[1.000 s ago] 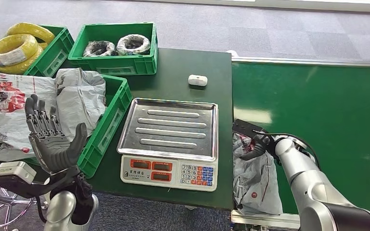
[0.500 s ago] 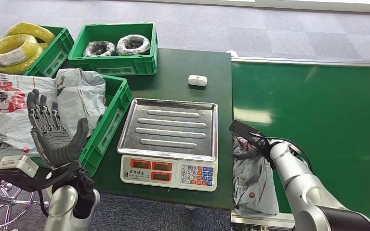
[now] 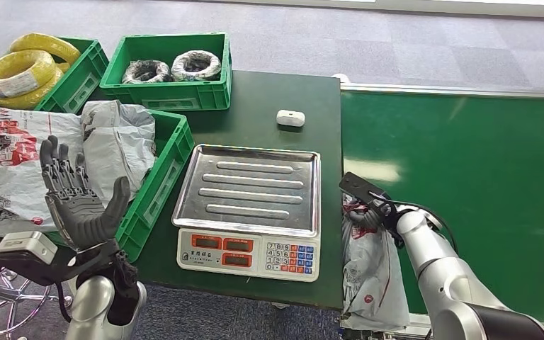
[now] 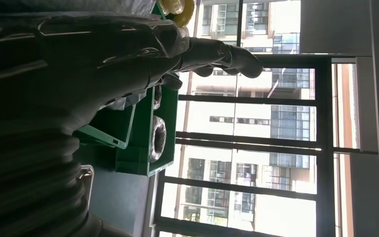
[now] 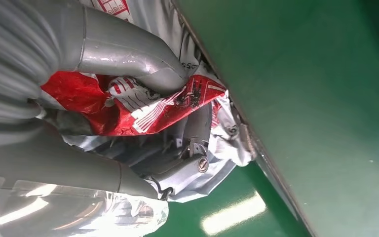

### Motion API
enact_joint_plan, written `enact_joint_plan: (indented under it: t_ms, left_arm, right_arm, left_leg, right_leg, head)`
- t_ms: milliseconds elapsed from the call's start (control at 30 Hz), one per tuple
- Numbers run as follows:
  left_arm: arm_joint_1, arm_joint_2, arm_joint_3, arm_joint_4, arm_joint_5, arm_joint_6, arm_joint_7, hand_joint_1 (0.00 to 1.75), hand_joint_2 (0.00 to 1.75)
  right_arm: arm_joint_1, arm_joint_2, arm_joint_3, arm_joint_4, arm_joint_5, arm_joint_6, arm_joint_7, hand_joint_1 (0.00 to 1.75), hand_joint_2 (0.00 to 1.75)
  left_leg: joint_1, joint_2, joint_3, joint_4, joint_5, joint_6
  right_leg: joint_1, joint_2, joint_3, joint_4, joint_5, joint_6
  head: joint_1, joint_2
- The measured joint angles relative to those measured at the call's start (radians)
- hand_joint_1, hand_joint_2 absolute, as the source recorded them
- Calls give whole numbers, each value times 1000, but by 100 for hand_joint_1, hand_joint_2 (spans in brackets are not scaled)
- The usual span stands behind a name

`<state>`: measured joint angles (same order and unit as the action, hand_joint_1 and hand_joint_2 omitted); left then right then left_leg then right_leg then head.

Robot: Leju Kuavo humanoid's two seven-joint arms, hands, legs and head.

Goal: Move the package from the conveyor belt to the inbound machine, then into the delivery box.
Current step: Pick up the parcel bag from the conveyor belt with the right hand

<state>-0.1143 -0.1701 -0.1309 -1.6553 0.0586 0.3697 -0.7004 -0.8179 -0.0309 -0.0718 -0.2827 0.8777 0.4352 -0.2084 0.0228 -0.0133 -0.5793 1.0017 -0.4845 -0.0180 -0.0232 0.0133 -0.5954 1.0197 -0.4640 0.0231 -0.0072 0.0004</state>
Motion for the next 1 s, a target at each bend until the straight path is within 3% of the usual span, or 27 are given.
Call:
enact_joint_plan:
  t_ms: [200,500,700,867,933,1000]
  left_arm:
    - [32,1,2,-22,-5,15,0,0,175]
    - [48,2,5,-37,-6,24,0,0,175]
    - [89,1,14,-89,-18,63,0,0,175]
    - [95,0,16,-98,-20,66,0,0,175]
    - [103,-1,17,-108,-23,71,0,0,175]
    - [107,-6,17,-116,-31,78,0,0,175]
  right_arm:
    - [14,5,-13,-2,-47,-88,-52,175,175]
    - [16,11,-31,-8,-65,-131,-76,175,175]
    - [15,50,-83,-115,-188,-462,-227,175,175]
    - [16,59,-91,-141,-204,-507,-246,175,175]
    - [98,112,-95,-401,-250,-680,-264,175,175]
    - [221,182,-90,-758,-285,-940,-300,175,175]
  left_leg:
    - [0,0,-1,0,0,0]
    - [0,0,-1,0,0,0]
    - [0,1,-2,0,0,0]
    - [0,1,-2,0,0,0]
    - [0,0,-2,0,0,0]
    - [0,-1,-2,0,0,0]
  right_leg:
    - [0,0,-1,0,0,0]
    - [0,0,-1,0,0,0]
    - [0,0,-2,0,0,0]
    - [0,0,-2,0,0,0]
    - [0,0,-2,0,0,0]
    - [0,0,-2,0,-1,0]
  head:
    - [0,0]
    - [0,0]
    - [0,0]
    - [0,0]
    - [0,0]
    - [0,0]
